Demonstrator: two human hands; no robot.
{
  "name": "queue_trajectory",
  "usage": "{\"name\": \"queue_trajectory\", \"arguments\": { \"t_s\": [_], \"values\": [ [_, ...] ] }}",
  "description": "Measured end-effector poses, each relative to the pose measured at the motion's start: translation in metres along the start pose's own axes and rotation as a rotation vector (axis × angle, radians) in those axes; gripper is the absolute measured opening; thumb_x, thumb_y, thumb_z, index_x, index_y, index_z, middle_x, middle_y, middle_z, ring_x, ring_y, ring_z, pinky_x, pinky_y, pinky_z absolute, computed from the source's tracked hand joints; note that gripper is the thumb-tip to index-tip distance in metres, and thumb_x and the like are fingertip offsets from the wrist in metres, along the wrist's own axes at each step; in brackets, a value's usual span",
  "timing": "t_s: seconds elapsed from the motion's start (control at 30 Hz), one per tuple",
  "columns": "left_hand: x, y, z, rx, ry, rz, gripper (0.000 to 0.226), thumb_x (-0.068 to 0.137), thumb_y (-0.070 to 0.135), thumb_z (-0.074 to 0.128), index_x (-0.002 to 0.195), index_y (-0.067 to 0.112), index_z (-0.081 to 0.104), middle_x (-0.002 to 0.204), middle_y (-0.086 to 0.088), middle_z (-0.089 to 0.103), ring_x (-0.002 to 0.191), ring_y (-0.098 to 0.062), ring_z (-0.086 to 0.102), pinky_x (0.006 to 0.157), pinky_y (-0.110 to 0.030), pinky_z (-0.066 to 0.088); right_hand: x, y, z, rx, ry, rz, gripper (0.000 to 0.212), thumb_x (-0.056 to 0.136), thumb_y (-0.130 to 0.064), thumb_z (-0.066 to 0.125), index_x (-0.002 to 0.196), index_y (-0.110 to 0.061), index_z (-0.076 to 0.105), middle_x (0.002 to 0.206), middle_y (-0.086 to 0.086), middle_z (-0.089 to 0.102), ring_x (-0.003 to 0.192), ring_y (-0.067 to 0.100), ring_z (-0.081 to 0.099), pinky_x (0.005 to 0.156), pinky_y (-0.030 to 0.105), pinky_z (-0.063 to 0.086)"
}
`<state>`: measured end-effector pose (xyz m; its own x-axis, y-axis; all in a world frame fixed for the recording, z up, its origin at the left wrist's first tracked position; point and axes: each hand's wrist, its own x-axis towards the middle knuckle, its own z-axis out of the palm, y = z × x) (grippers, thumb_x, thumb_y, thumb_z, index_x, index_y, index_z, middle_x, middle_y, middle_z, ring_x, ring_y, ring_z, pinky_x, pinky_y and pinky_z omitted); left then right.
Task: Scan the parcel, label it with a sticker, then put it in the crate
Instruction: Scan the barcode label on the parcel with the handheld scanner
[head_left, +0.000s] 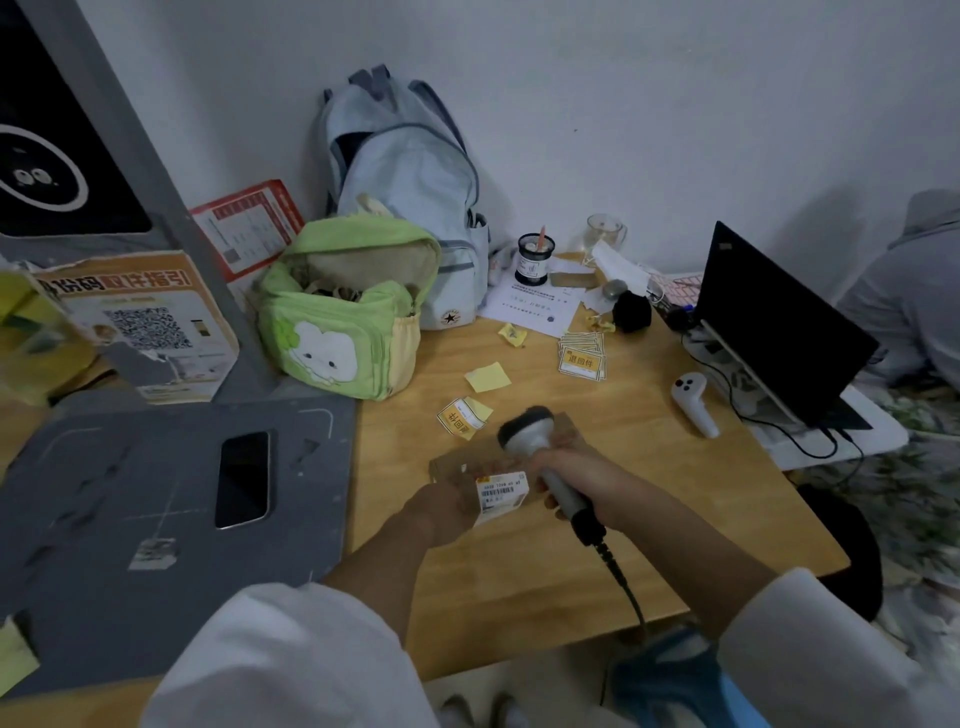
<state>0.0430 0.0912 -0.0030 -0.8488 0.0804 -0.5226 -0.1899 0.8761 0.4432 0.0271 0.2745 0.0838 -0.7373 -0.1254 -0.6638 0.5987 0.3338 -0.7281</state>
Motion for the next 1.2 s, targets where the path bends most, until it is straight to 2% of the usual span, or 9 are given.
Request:
{"name": "queue_trajectory", "arguments": {
  "t_s": [0.2,0.4,0.53,0.63,0.73,0.8,0.93,1.07,1.2],
  "values": [
    [-0.006,0.004,0.0,0.05,0.008,-0.008,0.041,0.094,0.025,0.048,0.13,0.005,0.056,0.132,-0.02,0.06,0.118,-0.037,0.057,0.093,-0.036,0.048,0.031,0.021,-0.037,0.011,0.244,0.019,0.027,0.088,-0.009,0.056,0.112,0.004,0.057,0.083,0.016,0.06,0.063,0.024,0.054,0.052,0.031,0.043],
    [-0.009,0.003,0.005,0.018,0.053,-0.02,0.047,0.097,0.026,0.045,0.139,0.005,0.046,0.139,-0.018,0.054,0.122,-0.035,0.054,0.099,-0.036,0.046,0.053,0.062,-0.071,-0.123,0.288,0.221,0.033,0.087,-0.006,0.065,0.114,0.014,0.058,0.085,0.019,0.059,0.071,0.029,0.056,0.076,0.041,0.049],
    [-0.008,-0.003,0.007,-0.132,0.071,-0.067,0.04,0.096,0.035,0.044,0.112,0.009,0.07,0.12,-0.017,0.067,0.109,-0.032,0.062,0.084,-0.027,0.045,0.06,0.09,-0.087,-0.261,0.296,0.336,0.038,0.084,-0.012,0.07,0.113,0.011,0.06,0.095,0.021,0.066,0.098,0.037,0.063,0.092,0.049,0.052],
    [-0.008,-0.005,0.004,-0.149,0.052,-0.076,0.032,0.091,0.027,0.052,0.105,0.005,0.072,0.121,-0.015,0.067,0.111,-0.031,0.061,0.088,-0.028,0.047,0.065,0.103,-0.089,-0.281,0.324,0.371,0.046,0.081,-0.009,0.073,0.119,0.009,0.054,0.117,0.026,0.06,0.109,0.04,0.059,0.087,0.046,0.052],
    [-0.006,-0.006,0.0,-0.159,0.051,-0.068,0.029,0.089,0.021,0.057,0.109,0.005,0.071,0.123,-0.013,0.066,0.114,-0.028,0.06,0.094,-0.031,0.047,0.068,0.112,-0.083,-0.362,0.352,0.389,0.044,0.085,-0.012,0.068,0.12,0.006,0.05,0.108,0.022,0.054,0.1,0.037,0.059,0.086,0.044,0.053],
    [-0.005,-0.006,0.0,-0.168,0.065,-0.06,0.022,0.088,0.021,0.059,0.1,0.007,0.072,0.112,-0.013,0.066,0.103,-0.024,0.06,0.093,-0.032,0.047,0.067,0.121,-0.079,-0.409,0.389,0.389,0.047,0.092,-0.021,0.057,0.13,0.003,0.045,0.112,0.019,0.053,0.092,0.033,0.059,0.077,0.038,0.051],
    [-0.005,-0.004,0.002,-0.201,0.131,-0.056,0.012,0.089,0.02,0.058,0.087,0.014,0.068,0.093,-0.007,0.056,0.087,-0.018,0.051,0.09,-0.034,0.05,0.064,0.145,-0.073,-0.424,0.467,0.214,0.051,0.086,-0.021,0.063,0.131,-0.004,0.046,0.123,0.017,0.059,0.109,0.033,0.06,0.082,0.035,0.048],
    [-0.008,-0.002,0.004,-0.135,0.167,-0.065,0.022,0.088,0.017,0.059,0.105,0.008,0.07,0.116,-0.012,0.067,0.106,-0.027,0.062,0.091,-0.034,0.05,0.068,0.132,-0.071,-0.433,0.337,0.412,0.057,0.095,-0.039,0.042,0.141,-0.005,0.036,0.131,0.018,0.053,0.101,0.03,0.059,0.069,0.034,0.046],
    [-0.009,0.007,0.005,-0.063,0.218,-0.08,0.031,0.092,0.029,0.05,0.111,0.012,0.068,0.12,-0.01,0.067,0.107,-0.028,0.063,0.087,-0.031,0.053,0.074,0.117,-0.08,-0.534,0.16,0.475,0.051,0.1,-0.031,0.04,0.14,0.001,0.037,0.145,0.017,0.043,0.128,0.027,0.048,0.1,0.031,0.041]
  ]
}}
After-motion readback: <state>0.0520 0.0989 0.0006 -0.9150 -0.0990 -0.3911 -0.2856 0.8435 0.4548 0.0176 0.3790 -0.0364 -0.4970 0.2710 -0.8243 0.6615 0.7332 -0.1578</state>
